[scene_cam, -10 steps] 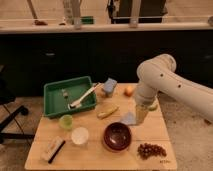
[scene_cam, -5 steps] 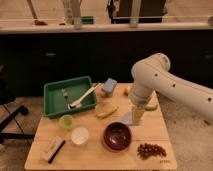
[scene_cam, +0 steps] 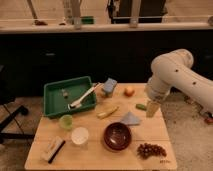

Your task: Place pepper in paper cup

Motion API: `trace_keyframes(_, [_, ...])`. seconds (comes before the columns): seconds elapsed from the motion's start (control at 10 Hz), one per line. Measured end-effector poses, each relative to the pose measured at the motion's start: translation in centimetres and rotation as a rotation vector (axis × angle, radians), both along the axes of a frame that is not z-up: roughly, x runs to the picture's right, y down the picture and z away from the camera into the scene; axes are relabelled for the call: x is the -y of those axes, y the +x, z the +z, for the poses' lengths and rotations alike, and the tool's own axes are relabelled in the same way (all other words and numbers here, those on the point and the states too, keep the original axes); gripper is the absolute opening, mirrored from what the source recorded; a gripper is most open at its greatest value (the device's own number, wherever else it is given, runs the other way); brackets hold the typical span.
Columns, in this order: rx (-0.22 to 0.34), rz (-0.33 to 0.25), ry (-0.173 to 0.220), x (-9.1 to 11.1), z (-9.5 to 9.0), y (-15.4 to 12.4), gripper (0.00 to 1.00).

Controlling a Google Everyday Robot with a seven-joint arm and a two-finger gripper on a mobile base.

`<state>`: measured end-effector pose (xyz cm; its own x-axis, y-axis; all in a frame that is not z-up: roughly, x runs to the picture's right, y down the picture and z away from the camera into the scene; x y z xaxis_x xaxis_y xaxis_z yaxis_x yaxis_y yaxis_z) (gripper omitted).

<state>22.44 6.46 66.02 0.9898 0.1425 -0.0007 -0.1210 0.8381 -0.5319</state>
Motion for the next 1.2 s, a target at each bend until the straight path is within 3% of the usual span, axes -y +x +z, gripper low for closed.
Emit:
trace_keyframes(0.2, [-0.001, 0.047, 0.026, 0.6, 0.4, 3.4, 0.8])
trace_keyframes(0.6, [0.042, 0.047, 0.072, 2.4, 4.4, 5.9, 0.8])
trace_keyframes(0.9, [0.06, 0.054, 0.074, 2.8, 6.9, 7.2, 0.8])
trace_keyframes(1.2, [0.068, 0.069, 0.067, 2.9, 7.9, 7.8, 0.8])
